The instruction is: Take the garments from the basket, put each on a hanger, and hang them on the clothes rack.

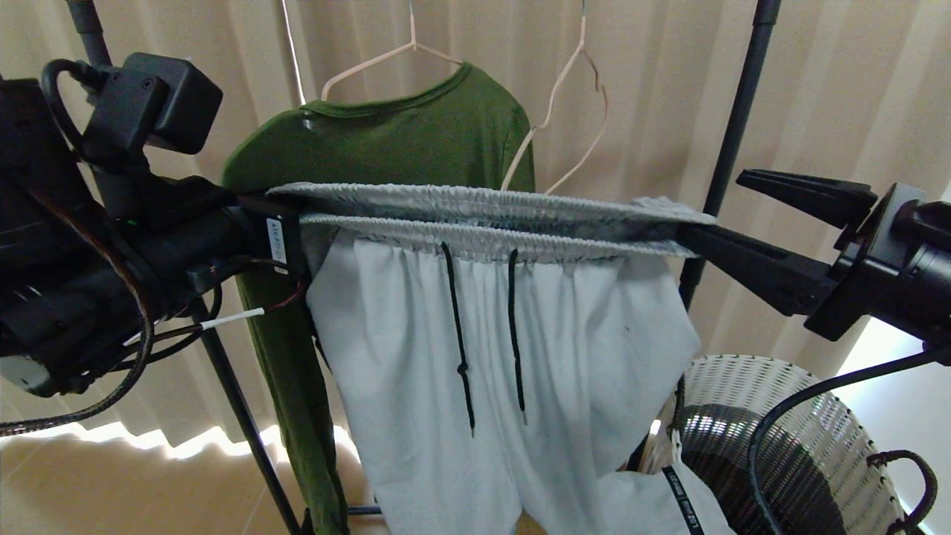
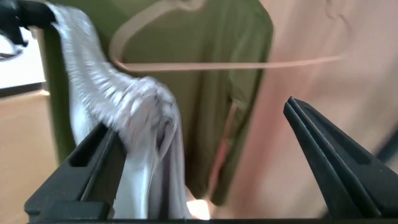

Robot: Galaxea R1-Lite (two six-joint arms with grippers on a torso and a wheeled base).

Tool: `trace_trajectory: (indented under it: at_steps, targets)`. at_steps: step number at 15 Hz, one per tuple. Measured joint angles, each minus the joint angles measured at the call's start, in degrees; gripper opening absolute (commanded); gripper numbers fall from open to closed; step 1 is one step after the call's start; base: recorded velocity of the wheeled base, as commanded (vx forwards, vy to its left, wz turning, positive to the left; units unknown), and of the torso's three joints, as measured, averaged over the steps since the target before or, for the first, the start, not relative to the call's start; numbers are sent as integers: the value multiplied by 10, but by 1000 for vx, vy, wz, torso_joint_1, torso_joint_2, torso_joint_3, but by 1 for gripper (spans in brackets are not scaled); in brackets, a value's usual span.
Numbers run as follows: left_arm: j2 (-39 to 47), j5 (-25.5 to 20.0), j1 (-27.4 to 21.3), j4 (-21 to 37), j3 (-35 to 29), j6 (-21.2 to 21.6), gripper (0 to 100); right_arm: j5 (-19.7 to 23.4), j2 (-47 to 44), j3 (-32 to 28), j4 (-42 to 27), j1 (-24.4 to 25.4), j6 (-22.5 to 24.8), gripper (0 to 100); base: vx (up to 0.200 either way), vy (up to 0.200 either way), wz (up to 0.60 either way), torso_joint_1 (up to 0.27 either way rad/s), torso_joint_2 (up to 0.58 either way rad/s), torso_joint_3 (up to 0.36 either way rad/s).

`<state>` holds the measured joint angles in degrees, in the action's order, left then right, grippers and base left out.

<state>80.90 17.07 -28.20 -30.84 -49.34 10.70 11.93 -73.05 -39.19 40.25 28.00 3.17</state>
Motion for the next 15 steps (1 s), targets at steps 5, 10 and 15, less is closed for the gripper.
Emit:
trace_trajectory:
  at_steps: [5,10,15]
  targets:
    - [-6,4,20,0,0,0,0,40,-2,9,21,1,-29,100,0,0,0,0,0,0]
    - [-59,3,34,3,54,0,0,17,11,46,19,-19,3,100,0,0,0,0,0,0]
    - [-176,-2,95,5,168,-2,0,-28,33,129,13,-104,41,100,0,0,0,0,0,0]
